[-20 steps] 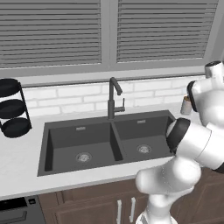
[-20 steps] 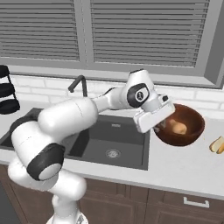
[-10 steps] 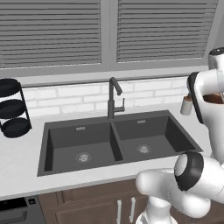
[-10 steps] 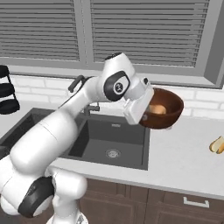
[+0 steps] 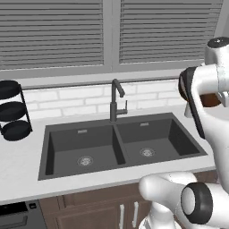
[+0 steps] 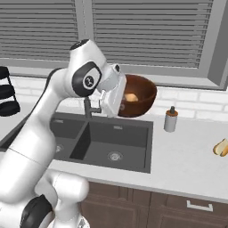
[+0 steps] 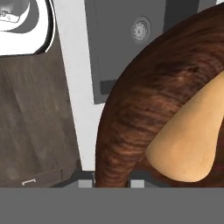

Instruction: Pick the squash from the sink and place it in the bowl. Then pick the bowl and place it in the microwave. Then close the microwave door and press the start button.

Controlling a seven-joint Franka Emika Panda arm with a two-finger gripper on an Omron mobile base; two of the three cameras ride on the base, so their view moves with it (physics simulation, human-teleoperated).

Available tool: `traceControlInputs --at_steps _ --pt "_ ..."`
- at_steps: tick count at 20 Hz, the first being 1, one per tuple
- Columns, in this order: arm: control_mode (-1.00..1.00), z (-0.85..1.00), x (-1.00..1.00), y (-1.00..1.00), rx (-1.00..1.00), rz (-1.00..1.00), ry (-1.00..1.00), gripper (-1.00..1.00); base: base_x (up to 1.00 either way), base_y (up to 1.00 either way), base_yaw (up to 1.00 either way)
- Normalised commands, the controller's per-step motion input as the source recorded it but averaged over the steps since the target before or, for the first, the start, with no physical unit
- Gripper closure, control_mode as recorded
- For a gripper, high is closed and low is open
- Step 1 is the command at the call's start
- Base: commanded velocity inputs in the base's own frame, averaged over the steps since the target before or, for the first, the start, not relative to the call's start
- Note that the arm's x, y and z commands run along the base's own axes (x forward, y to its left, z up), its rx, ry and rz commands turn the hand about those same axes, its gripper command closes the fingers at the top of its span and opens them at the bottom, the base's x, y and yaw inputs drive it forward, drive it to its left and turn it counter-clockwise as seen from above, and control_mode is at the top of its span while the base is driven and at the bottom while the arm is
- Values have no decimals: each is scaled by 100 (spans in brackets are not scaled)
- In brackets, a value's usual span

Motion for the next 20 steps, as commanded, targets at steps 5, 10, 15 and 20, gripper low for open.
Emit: traceControlInputs --at_steps 5,10,15,20 --pt "-100 51 -4 82 0 23 4 100 0 0 0" --pt "-100 43 -20 78 -4 18 6 100 0 0 0" --pt "-100 43 -14 39 -9 6 4 100 0 0 0" --pt "-100 19 -5 0 -2 1 0 100 0 0 0"
